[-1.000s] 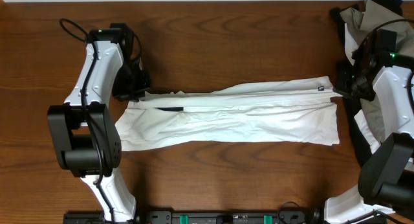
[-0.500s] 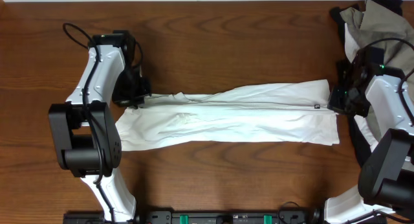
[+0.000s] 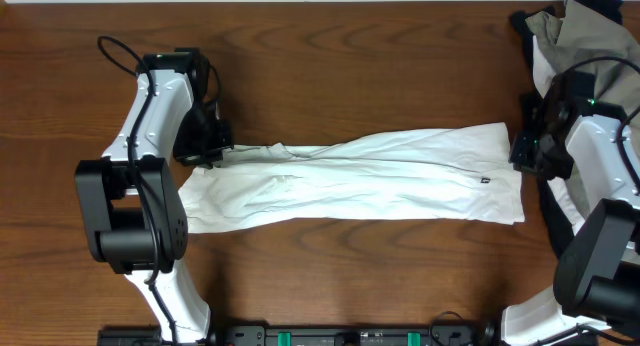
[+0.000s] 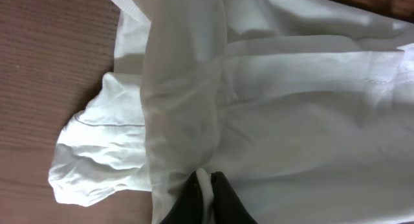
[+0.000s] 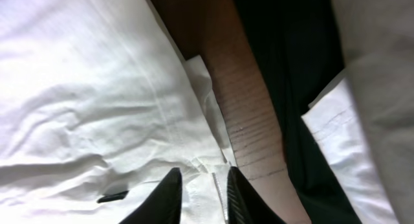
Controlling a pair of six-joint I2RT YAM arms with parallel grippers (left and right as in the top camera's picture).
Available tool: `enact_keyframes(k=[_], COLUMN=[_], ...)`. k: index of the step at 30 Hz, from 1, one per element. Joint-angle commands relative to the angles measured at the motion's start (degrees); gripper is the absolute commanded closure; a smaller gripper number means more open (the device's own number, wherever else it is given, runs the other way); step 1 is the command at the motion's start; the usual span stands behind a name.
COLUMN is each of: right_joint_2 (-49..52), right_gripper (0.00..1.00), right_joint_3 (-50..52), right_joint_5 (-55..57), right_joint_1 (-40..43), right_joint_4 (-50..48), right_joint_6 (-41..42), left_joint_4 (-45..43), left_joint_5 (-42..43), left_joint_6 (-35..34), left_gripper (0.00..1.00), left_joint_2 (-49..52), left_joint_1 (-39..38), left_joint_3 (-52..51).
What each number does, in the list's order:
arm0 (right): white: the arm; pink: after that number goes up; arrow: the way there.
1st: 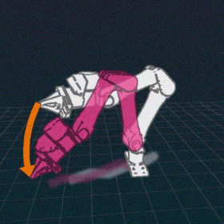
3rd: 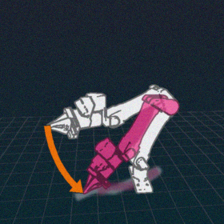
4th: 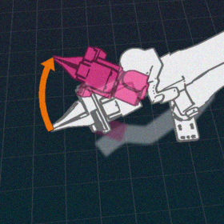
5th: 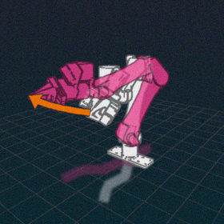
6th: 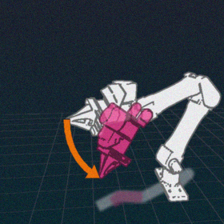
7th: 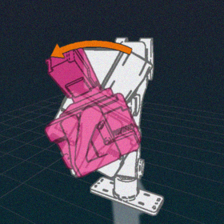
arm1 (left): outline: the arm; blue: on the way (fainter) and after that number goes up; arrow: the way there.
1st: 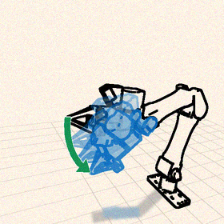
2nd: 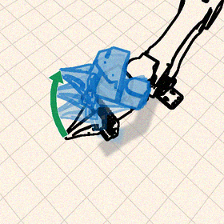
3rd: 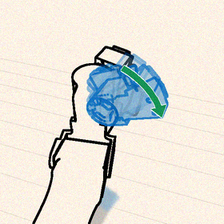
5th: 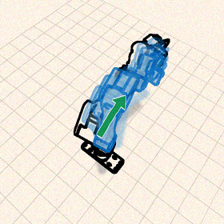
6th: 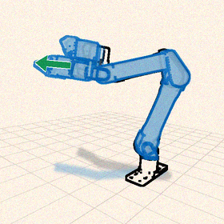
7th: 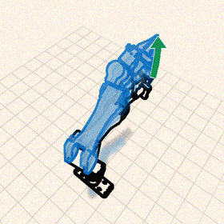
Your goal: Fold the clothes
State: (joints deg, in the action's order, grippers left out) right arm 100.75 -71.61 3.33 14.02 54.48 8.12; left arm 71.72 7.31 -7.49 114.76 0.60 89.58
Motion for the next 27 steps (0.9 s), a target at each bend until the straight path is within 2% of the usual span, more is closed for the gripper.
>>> enact_keyframes(k=[1, 6, 13, 27], right_joint_2=[-1.01, -0.98, -0.96, -0.76], right_gripper=[0.84, 0.95, 0.96, 0.95], right_joint_3=[-3.78, -3.72, 2.34, 18.67], right_joint_5=[-1.90, -7.93, -8.13, -9.81], right_joint_1=[0.59, 0.46, -0.44, -1.36], right_joint_4=[0.50, 2.21, 0.55, -18.56], right_joint_6=[-1.22, -3.30, -3.26, -1.68], left_joint_4=[0.70, 1.73, 3.67, 7.78], left_joint_5=[-0.92, -0.92, -0.90, -0.87], left_joint_6=[-0.24, -0.24, -0.26, -0.26], left_gripper=[0.94, 0.94, 0.94, 0.94], left_joint_2=[-0.20, -0.20, -0.20, -0.20], left_joint_1=[0.39, 0.39, 0.39, 0.33], left_joint_3=[-0.26, -0.26, -0.26, -0.28])
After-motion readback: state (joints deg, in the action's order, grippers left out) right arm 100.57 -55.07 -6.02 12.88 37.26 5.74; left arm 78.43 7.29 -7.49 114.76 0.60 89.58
